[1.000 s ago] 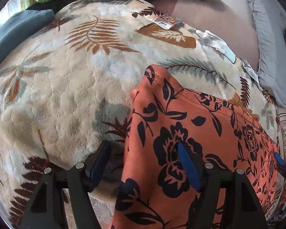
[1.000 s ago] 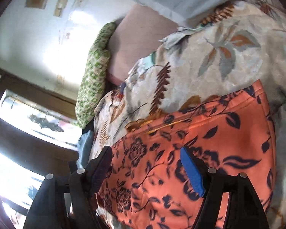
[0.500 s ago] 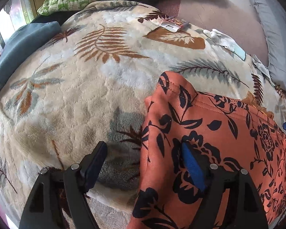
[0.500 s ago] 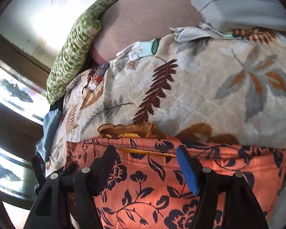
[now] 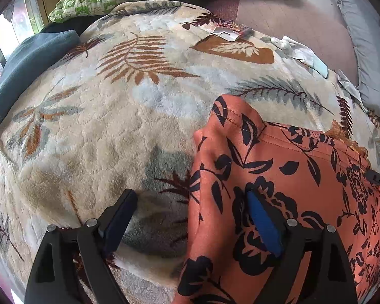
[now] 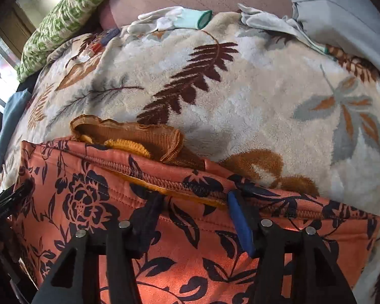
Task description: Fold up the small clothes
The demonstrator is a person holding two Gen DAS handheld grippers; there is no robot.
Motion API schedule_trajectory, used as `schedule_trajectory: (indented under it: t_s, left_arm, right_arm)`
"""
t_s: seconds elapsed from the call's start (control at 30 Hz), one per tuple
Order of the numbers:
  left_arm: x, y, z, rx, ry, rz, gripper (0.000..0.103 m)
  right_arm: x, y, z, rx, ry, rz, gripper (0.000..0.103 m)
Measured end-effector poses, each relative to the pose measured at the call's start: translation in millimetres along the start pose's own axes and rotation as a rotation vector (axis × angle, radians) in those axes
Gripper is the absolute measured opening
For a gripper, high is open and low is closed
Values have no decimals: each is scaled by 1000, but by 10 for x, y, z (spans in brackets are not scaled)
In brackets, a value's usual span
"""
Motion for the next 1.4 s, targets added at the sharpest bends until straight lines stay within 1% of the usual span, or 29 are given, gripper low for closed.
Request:
schedule_trajectory:
  t_s: [0.1, 0.17, 0.2, 0.23, 0.3, 0.37, 0.4, 0.43, 0.5, 0.53, 0.6, 0.63, 0.67, 0.7, 0.77, 0.83, 0.87, 0.93, 1.0, 1.07, 1.1, 1.13, 1.17, 1.2, 1.23, 1.3, 1.33, 1.37, 1.4]
  left_arm:
    - [29, -8, 100, 6, 8, 21, 89]
    - [37, 18, 306, -44, 19, 32, 89]
    - [11, 49, 410, -67, 27, 18, 89]
    - [-13, 97, 492, -79, 29, 0, 89]
    - [-78, 220, 586, -89, 40, -18, 89]
    - [-203, 346, 489, -39, 40, -59, 89]
    - [-250, 402, 392, -4, 14, -80, 89]
    - [-275, 451, 321, 18, -13, -91, 89]
    - [-296, 523, 350, -5, -19, -80, 89]
    - [-322, 555, 416, -25, -3, -72, 89]
    - [-424, 624, 560, -64, 30, -77, 89]
    - [-499, 664, 623, -78, 33, -97, 89]
    - [-582, 699, 687, -95, 34, -120, 89]
    - [-678, 732, 737, -110, 41, -138, 89]
    - [-903, 807, 779, -120, 84, -166, 89]
    - [-1162, 896, 762, -108, 136, -195, 89]
    - [-1300, 940, 735, -92, 148, -216, 89]
    - [-1569, 1058, 661, -64, 173, -266, 89]
    - [-1787, 1190, 595, -46, 166, -314, 89]
    - [-1938, 1307, 476, -10, 150, -356, 90]
    - [-1974, 1356, 397, 11, 112, -387, 91]
    - [-1993, 1385, 356, 4, 70, -422, 91]
    - [-2011, 1395, 364, -7, 50, -442, 92]
    - [-2006, 1396, 402, -4, 48, -440, 92]
    - [-2003, 1393, 478, -4, 65, -425, 92]
    - [-2013, 1345, 678, -57, 117, -403, 92]
    - [-2026, 1330, 748, -85, 127, -406, 92]
    - [-2046, 1322, 759, -92, 131, -411, 92]
    - [-2072, 1340, 695, -69, 129, -422, 92]
  right_arm:
    - [19, 18, 318, -83, -75, -56, 58]
    - [12, 160, 605, -152, -135, -84, 61]
    - [-1, 294, 694, -149, -190, -107, 65]
    - [-39, 463, 737, -126, -248, -146, 66]
    - [-116, 823, 733, -79, -322, -222, 70]
    - [-231, 1138, 631, -32, -311, -259, 71]
    - [-338, 1221, 533, -14, -290, -273, 71]
    - [-406, 1249, 475, -14, -324, -291, 71]
    - [-492, 1233, 523, -31, -416, -372, 70]
    - [-508, 1233, 620, -44, -427, -397, 71]
    - [-470, 1276, 956, -135, -431, -340, 71]
    - [-482, 1356, 1106, -179, -414, -319, 73]
    - [-538, 1480, 1209, -206, -401, -329, 73]
    - [-615, 1638, 1248, -212, -409, -367, 74]
    - [-790, 2023, 1245, -217, -482, -488, 74]
    - [-914, 2375, 1179, -219, -527, -592, 74]
    - [-927, 2541, 1145, -213, -538, -615, 74]
    - [-882, 2744, 1018, -178, -553, -643, 74]
    - [-868, 2790, 886, -158, -580, -663, 74]
    - [-879, 2724, 829, -181, -608, -677, 74]
    - [-875, 2663, 828, -203, -632, -678, 74]
    - [-869, 2599, 820, -218, -654, -673, 74]
    - [-874, 2573, 781, -218, -668, -680, 74]
    - [-886, 2564, 715, -204, -669, -700, 74]
    - [-894, 2550, 684, -202, -672, -716, 74]
    - [-927, 2566, 770, -239, -687, -743, 74]
    - [-945, 2560, 834, -269, -689, -747, 74]
    - [-970, 2556, 863, -287, -677, -750, 74]
    - [-998, 2549, 831, -281, -654, -761, 74]
Point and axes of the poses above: each gripper's, at about its wrist camera, not at the fingertips, and z roughly against the way its jaws point, x to its left, y to its underside, the point moved 9 cm from there along -z, roughly the way its jaws point, and after that the axes turned 11 degrees about x, right-handed, at the moved point
